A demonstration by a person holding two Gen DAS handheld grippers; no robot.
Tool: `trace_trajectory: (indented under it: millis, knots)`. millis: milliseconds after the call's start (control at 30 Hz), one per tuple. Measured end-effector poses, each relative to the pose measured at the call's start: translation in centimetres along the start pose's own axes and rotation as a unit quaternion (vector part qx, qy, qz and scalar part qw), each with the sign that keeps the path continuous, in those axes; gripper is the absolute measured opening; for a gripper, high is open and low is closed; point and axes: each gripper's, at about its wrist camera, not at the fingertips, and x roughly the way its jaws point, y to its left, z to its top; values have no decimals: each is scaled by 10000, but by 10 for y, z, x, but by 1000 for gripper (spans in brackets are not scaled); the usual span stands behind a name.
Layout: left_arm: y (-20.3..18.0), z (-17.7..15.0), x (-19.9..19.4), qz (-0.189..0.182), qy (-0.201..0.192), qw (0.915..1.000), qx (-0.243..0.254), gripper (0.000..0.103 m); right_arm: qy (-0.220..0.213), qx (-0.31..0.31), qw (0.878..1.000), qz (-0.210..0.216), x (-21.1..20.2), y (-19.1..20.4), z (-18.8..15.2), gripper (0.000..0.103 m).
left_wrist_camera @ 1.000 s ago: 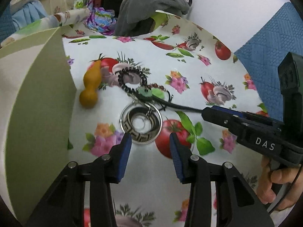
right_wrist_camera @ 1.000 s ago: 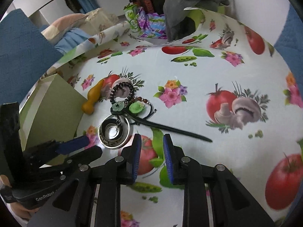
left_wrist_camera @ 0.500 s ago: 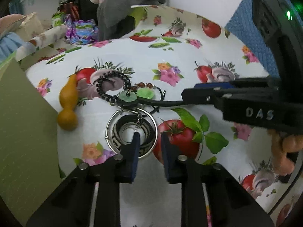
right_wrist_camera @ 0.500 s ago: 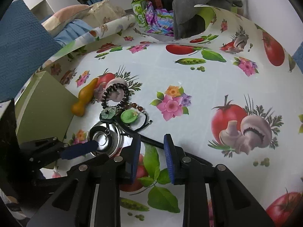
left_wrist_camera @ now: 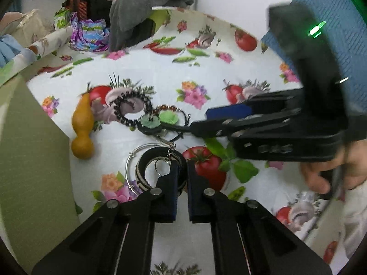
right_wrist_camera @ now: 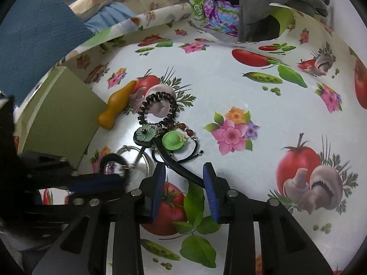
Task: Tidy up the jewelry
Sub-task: 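Close the left tool on the round silver keychain pendant, then grasp the long black hairpin with the right tool while the left tool holds the keychain, then carry both items to the box and open the right tool releasing the hairpin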
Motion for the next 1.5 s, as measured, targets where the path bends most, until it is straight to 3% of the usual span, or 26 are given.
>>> trace_trajectory:
  millis: [267, 433, 533, 733, 900, 1167, 1333, 1500]
  knots:
    - [-2, 2, -29, -116, -221, 9996, -123, 6, 364, -563, 9969, -420, 21, 15, 0, 30]
    - [5, -1, -39, -117, -264, 9993, -219, 6, 445, -952, 9916, -756, 23, 31, -2, 9]
    - [10, -2, -46, -160, -303, 9989, -315, 6, 292, -962, 9907, -918, 15, 39, -5, 6]
    - [17, -8, -65, -214, -413, 9981, -400, 6, -32, -581, 9946, -862, -12, 56, -9, 6]
    - [20, -18, -79, -250, -463, 9977, -423, 6, -339, 172, 9949, -936, -32, 62, -17, 6]
    - [27, -44, -85, -279, -333, 9980, -468, 6, -565, 1577, 9807, -1003, -37, 72, -65, 6]
    - [25, -52, -88, -358, -301, 9981, -406, 6, -564, 2106, 9712, -958, -31, 79, -91, 6]
    - [23, -49, -102, -416, -403, 9977, -361, 6, -718, 2276, 9652, -1072, -48, 85, -96, 6]
